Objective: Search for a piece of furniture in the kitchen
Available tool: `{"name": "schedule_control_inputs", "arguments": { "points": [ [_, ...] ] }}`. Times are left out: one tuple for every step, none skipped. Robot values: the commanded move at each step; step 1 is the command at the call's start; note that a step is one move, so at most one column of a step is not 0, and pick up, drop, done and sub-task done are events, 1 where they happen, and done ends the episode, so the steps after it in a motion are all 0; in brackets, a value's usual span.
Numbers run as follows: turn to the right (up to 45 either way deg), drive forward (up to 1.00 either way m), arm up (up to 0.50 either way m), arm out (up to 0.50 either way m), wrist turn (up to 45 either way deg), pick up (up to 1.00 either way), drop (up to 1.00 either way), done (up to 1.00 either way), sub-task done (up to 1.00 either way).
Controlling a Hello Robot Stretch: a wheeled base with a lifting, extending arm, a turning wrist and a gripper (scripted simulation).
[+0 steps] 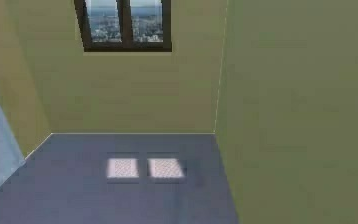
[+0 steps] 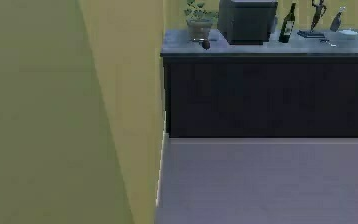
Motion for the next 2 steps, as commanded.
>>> {"name": "schedule_control_inputs", "arguments": {
  "points": [
    [45.0, 0.0, 0.0, 0.0, 0.0, 0.0, 0.0, 0.0, 0.0],
    [45.0, 0.0, 0.0, 0.0, 0.0, 0.0, 0.0, 0.0, 0.0]
  ]
}}
